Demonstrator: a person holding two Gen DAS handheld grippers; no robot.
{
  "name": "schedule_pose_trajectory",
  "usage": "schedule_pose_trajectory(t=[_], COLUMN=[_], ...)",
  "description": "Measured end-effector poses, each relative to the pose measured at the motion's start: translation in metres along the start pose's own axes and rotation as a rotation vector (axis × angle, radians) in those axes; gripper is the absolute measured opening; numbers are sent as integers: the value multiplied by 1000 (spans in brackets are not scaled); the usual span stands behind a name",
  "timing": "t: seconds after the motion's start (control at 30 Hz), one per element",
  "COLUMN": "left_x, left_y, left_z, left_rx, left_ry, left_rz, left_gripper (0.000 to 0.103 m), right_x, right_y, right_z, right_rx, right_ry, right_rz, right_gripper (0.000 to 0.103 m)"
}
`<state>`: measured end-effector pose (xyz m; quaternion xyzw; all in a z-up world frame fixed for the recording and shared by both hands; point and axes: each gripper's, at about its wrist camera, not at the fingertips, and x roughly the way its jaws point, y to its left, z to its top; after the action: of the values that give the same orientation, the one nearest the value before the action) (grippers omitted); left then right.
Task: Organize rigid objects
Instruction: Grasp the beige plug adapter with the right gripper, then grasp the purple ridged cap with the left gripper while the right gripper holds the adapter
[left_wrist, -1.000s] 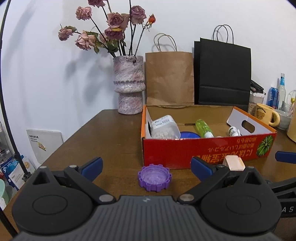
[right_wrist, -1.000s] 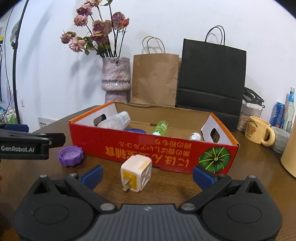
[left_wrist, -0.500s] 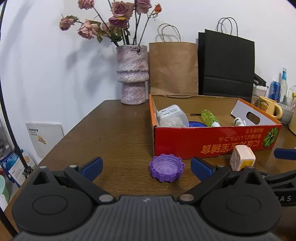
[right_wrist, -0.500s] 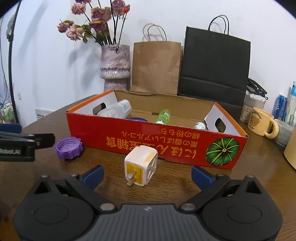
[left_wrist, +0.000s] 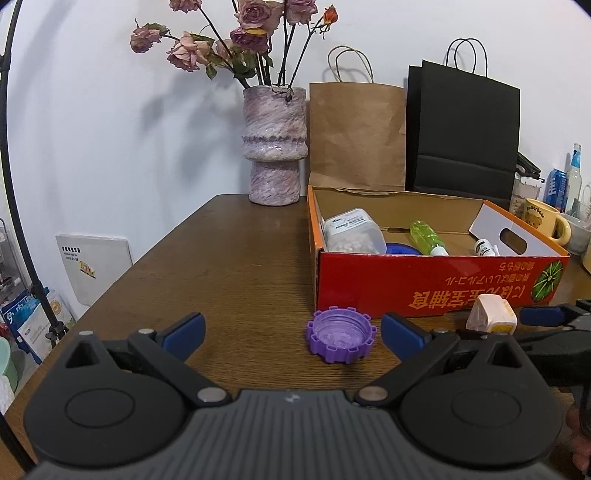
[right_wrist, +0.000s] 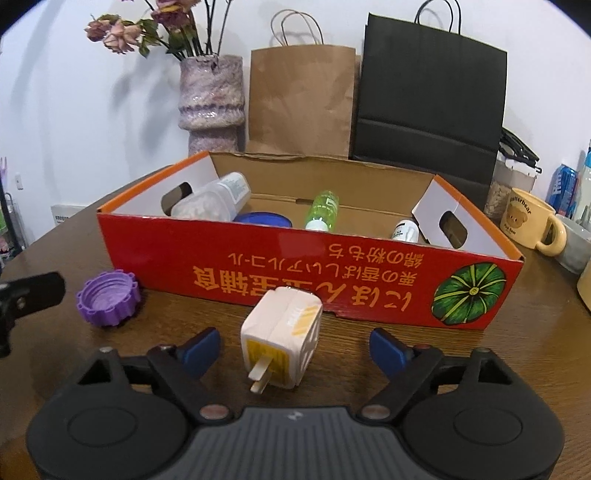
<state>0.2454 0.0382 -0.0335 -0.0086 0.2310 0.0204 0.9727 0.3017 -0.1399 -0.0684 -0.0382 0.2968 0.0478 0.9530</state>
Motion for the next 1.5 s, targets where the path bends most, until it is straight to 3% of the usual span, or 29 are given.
schedule_pose_trajectory(t=[0.17, 0.3, 1.0, 1.5], left_x=[2, 2, 28, 55], left_y=[0, 0, -5, -33], left_z=[0, 0, -1, 0], left_rx=[1, -2, -12, 35], left_ry=[6, 10, 95, 161], left_rz=[7, 11, 11, 45], left_gripper=[103, 103, 103, 103], right_x=[11, 11, -7, -16], right_y=[-4, -7, -32, -57], right_z=[4, 5, 3, 2], right_rx=[25, 50, 68, 86], right_ry=[29, 31, -48, -91], right_rz=[13, 43, 70, 53], right_gripper=[73, 41, 39, 39])
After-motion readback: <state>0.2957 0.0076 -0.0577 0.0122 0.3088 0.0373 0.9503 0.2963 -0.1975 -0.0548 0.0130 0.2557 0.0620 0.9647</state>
